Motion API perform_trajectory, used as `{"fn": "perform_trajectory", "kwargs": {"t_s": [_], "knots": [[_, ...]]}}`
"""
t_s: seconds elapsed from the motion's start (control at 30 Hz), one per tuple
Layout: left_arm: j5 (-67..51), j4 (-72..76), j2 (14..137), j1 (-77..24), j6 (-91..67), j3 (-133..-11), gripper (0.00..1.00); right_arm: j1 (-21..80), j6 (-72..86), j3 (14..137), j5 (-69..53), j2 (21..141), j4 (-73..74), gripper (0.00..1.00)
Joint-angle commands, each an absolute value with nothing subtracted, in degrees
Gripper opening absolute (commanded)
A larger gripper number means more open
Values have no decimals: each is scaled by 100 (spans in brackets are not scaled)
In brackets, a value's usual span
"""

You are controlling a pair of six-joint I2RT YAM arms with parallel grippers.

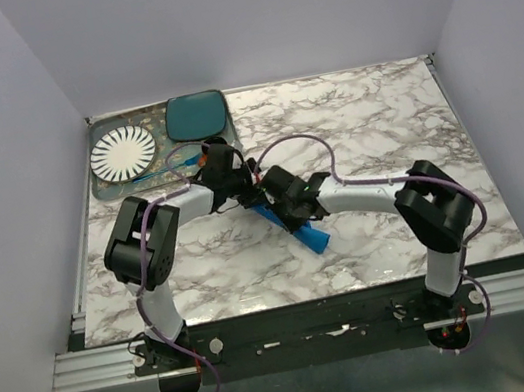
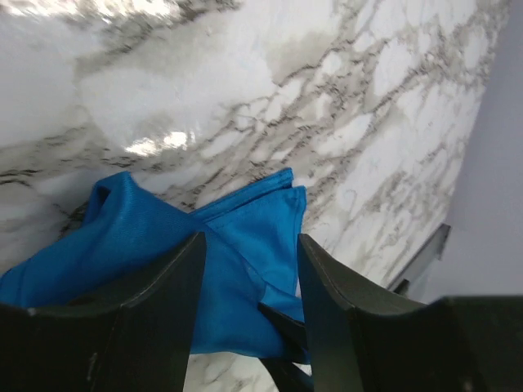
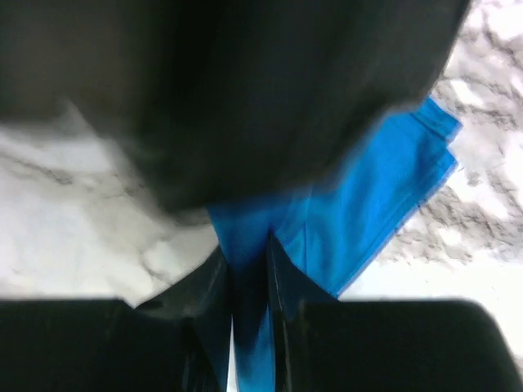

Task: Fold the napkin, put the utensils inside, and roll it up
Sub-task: Roll the napkin with the utensil

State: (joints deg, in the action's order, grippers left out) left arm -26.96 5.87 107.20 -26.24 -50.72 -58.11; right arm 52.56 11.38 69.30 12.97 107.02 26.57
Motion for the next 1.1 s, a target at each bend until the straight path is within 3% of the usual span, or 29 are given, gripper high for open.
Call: {"fn": "perform_trajectory", "kwargs": {"t_s": [0.0,0.3,0.5,0.77,1.0,1.07], "knots": [[-2487,-299,10231,-2479,-4702,-6257,62,4327,1362,6268,-1786,10512,2005,25],[-2434,-88,9800,-2461,-4966,-6056,62,3148,1722,6144,-5040,11284,1513,24],[-2751,298,10019,-2610,-5097,-5889,51,2778,2127,6012,-6108,11891,994,27],[-2690,606,10494,-2716,-5185,-5652,39,2584,2294,5915,-5960,11910,773,30],[-2505,835,10731,-2733,-5168,-5177,35,2706,1750,6152,-4135,10909,1922,38],[-2479,852,10740,-2725,-5150,-5107,35,2864,1557,6301,-3545,10425,2222,45]]}}
